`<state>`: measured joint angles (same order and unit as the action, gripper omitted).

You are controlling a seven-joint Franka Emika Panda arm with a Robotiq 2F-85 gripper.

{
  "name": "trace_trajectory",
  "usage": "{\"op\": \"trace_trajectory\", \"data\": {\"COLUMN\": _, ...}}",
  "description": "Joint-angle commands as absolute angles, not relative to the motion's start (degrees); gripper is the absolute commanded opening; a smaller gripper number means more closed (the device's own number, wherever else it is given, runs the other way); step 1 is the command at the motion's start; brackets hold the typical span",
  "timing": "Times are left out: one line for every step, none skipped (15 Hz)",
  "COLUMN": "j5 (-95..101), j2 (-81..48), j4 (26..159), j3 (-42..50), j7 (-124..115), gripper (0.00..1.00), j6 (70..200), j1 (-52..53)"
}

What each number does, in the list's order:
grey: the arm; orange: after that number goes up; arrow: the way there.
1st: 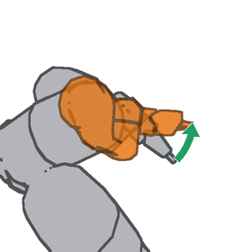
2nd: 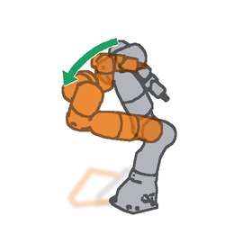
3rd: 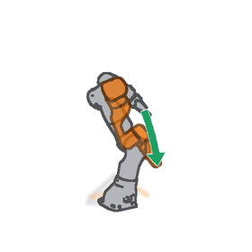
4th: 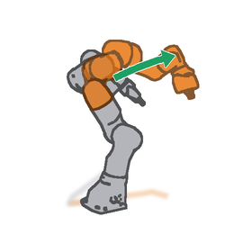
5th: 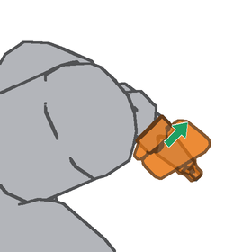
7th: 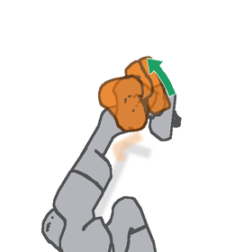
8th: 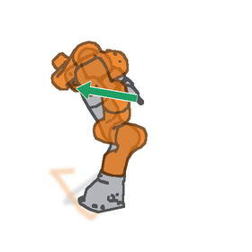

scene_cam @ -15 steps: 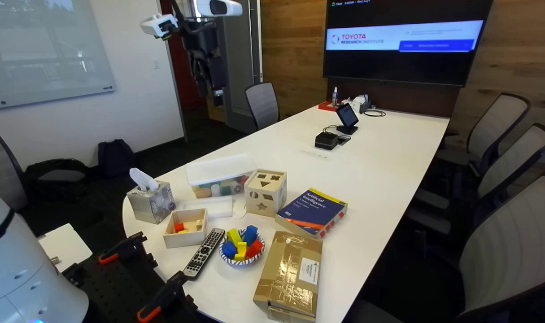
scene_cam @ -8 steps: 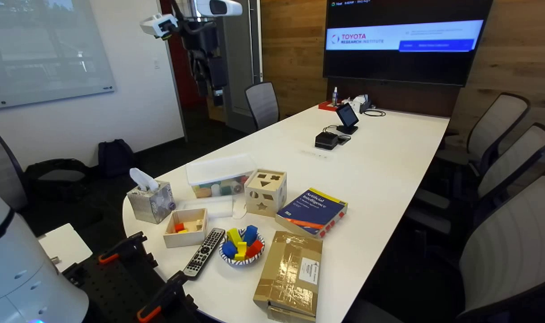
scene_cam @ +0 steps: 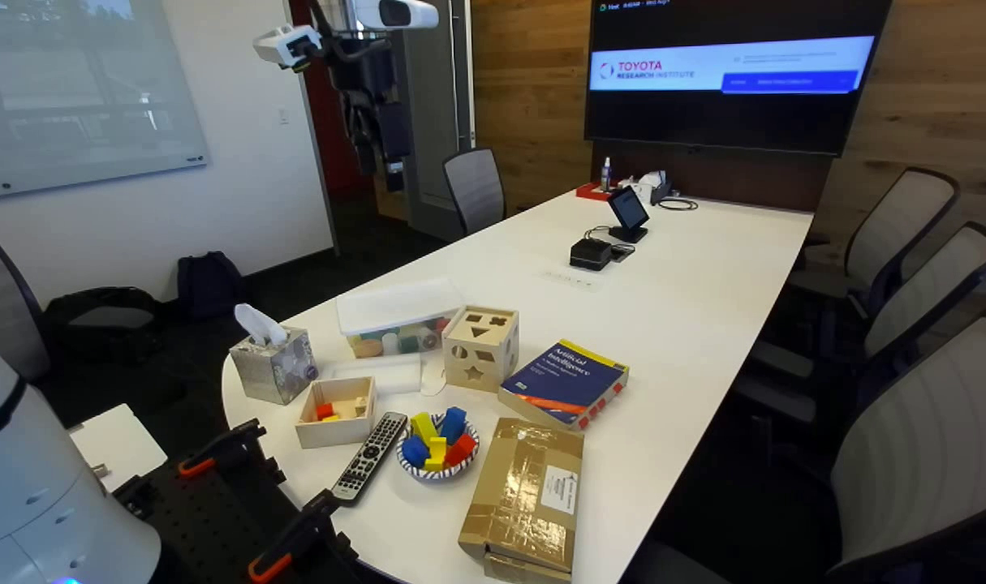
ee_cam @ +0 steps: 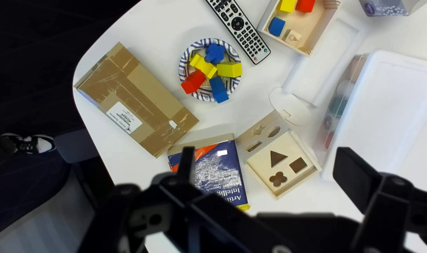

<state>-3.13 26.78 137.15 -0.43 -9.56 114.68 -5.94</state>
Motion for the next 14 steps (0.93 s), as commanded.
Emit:
{"op": "trace_trajectory", "data": {"j5": -2.9, "j2": 26.8, "j4": 137.0, "j3": 0.1, "j7": -9.8, "gripper": 1.0, "j6": 114.5, "j1": -5.4}}
{"op": "trace_trajectory", "data": {"j5": -2.9, "j2": 26.8, "j4": 137.0, "j3": 0.1, "j7": -9.8, "gripper": 1.0, "j6": 114.5, "j1": -5.4}}
{"op": "trace_trajectory", "data": {"j5": -2.9, "j2": 26.8, "j4": 137.0, "j3": 0.1, "j7": -9.8, "gripper": 1.0, "j6": 114.5, "j1": -5.4}}
{"op": "trace_trajectory", "data": {"j5": -2.9, "j2": 26.8, "j4": 137.0, "j3": 0.1, "j7": -9.8, "gripper": 1.0, "j6": 114.5, "j1": -5.4}}
{"op": "trace_trajectory", "data": {"j5": -2.9, "j2": 26.8, "j4": 137.0, "j3": 0.1, "j7": -9.8, "gripper": 1.0, "j6": 114.5, "j1": -5.4}}
{"op": "trace_trajectory", "data": {"j5": -2.9, "j2": 26.8, "j4": 137.0, "j3": 0.1, "j7": -9.8, "gripper": 1.0, "j6": 114.5, "j1": -5.4}}
{"op": "trace_trajectory", "data": {"j5": -2.9, "j2": 26.8, "j4": 137.0, "j3": 0.1, "j7": -9.8, "gripper": 1.0, "j6": 114.5, "j1": -5.4}}
{"op": "trace_trajectory", "data": {"j5": -2.9, "j2": 26.8, "j4": 137.0, "j3": 0.1, "j7": -9.8, "gripper": 1.0, "j6": 114.5, "j1": -5.4}}
{"op": "trace_trajectory", "data": {"j5": -2.9, "j2": 26.8, "j4": 137.0, "j3": 0.1, "j7": -9.8, "gripper": 1.0, "j6": 114.5, "j1": -5.4}}
{"op": "trace_trajectory", "data": {"j5": -1.7, "j2": 27.9, "j4": 138.5, "j3": -1.6, "j7": -13.4, "gripper": 1.0, "j6": 116.0, "j1": -5.8}}
{"op": "trace_trajectory", "data": {"j5": -2.2, "j2": 28.1, "j4": 139.0, "j3": -3.1, "j7": -17.5, "gripper": 1.0, "j6": 114.0, "j1": -5.7}}
{"op": "trace_trajectory", "data": {"j5": -5.1, "j2": 27.0, "j4": 137.9, "j3": -2.6, "j7": -13.3, "gripper": 1.0, "j6": 108.6, "j1": -2.8}}
{"op": "trace_trajectory", "data": {"j5": -3.3, "j2": 26.8, "j4": 137.7, "j3": -1.3, "j7": -12.9, "gripper": 1.0, "j6": 112.7, "j1": -4.8}}
{"op": "trace_trajectory", "data": {"j5": -3.9, "j2": 26.7, "j4": 137.8, "j3": -1.8, "j7": -12.9, "gripper": 1.0, "j6": 110.7, "j1": -3.8}}
